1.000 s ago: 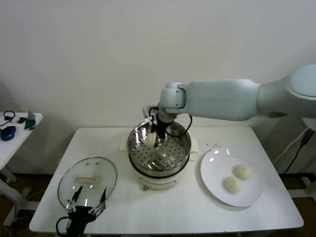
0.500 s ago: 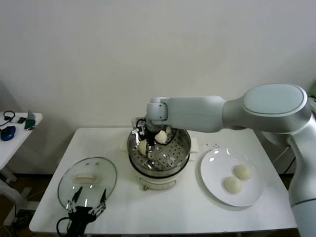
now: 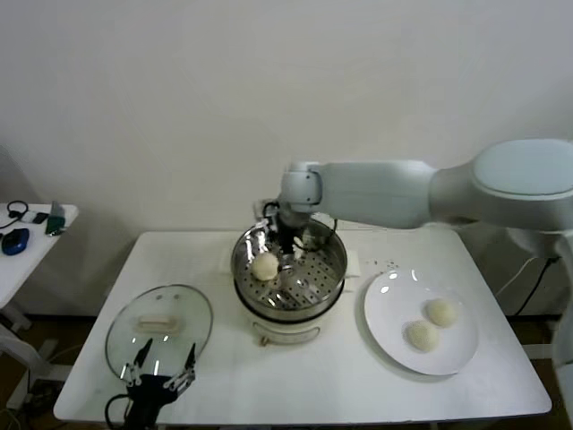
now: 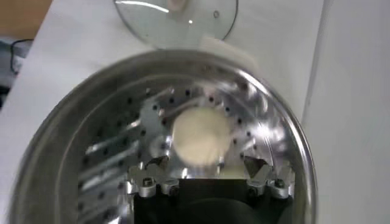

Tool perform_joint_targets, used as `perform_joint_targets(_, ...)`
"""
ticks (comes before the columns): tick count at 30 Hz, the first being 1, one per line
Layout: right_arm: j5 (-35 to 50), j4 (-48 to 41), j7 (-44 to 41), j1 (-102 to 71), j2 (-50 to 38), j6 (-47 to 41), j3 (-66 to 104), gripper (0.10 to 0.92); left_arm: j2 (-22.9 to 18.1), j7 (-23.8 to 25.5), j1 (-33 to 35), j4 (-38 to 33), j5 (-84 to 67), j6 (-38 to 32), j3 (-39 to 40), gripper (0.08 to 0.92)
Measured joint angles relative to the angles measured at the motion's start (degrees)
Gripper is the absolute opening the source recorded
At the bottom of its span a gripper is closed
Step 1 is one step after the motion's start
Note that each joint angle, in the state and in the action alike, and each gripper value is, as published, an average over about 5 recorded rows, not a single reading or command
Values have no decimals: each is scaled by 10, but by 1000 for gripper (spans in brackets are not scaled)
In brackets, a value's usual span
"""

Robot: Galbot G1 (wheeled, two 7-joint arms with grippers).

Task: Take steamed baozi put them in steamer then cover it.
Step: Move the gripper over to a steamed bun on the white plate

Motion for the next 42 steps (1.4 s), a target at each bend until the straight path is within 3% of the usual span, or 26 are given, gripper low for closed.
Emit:
perform_joint_targets(9, -63, 114, -39, 93, -189, 38, -102, 823, 2, 1, -6, 4, 6, 3, 9, 823)
perform_joint_targets(18, -164, 156, -34, 57, -320, 40, -128, 823, 2, 3, -7, 0, 10, 5, 9, 823)
perform_joint_targets(27, -235, 147, -11, -60, -362, 23, -67, 823, -1, 3, -5, -3, 10, 5, 6, 823)
perform_joint_targets(42, -291, 96, 22, -212, -353, 1, 44, 823, -4, 3, -5, 2, 9, 5, 1, 823)
